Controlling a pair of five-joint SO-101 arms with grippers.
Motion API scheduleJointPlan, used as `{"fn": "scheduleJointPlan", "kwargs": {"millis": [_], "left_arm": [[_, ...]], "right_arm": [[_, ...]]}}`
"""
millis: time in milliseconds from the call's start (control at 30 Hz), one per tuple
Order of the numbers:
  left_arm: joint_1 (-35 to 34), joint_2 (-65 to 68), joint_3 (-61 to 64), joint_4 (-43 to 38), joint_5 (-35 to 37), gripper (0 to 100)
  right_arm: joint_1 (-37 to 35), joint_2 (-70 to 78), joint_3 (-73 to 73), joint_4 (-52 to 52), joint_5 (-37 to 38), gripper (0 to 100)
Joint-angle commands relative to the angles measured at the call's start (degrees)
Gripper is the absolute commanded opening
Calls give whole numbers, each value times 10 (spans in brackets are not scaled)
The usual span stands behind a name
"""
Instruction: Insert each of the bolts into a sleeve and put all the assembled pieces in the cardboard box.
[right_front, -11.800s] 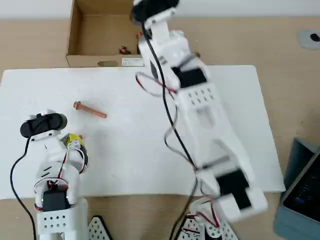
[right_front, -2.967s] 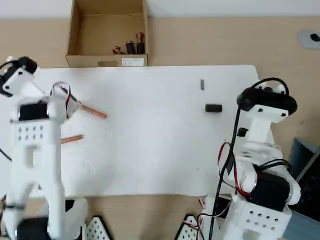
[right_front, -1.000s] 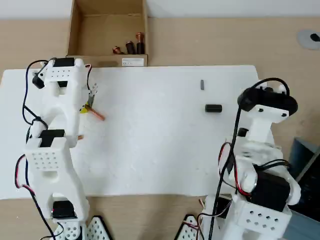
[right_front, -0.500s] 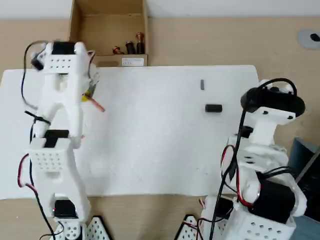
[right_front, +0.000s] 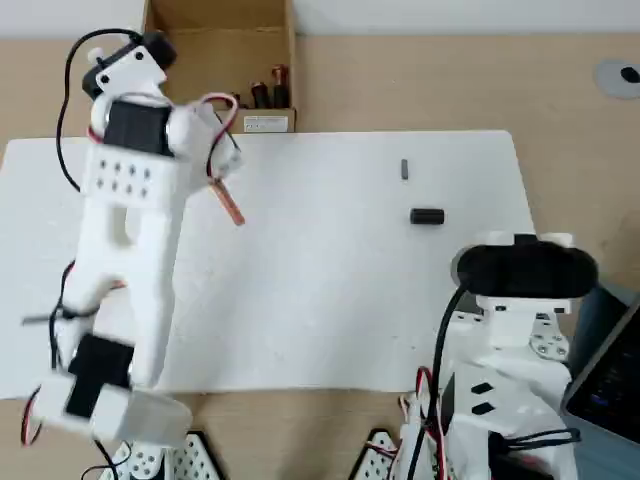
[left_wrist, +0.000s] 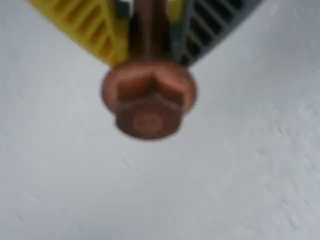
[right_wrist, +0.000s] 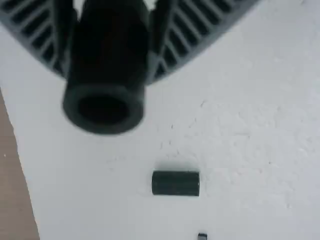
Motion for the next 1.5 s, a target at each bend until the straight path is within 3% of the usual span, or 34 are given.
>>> {"fn": "scheduleJointPlan", "kwargs": {"millis": [0,267,567,733,1200,1467], "left_arm": [[24,-93,47,-9,-4,2],[24,-276,235,-76,-46,2],[25,-545,553,-314,-113,1],[25,-662,682,-388,-120,1],[150,-887,881,-535,-121,1],[187,-986,922,-562,-121,1]], "right_arm": [[7,-36,54,-44,0,9],[6,-123,165,-97,-1,9],[-12,-189,236,-95,-35,9],[-97,-203,245,-96,-79,9],[-384,-203,279,-120,-90,9],[-507,-203,292,-137,-85,9]]}}
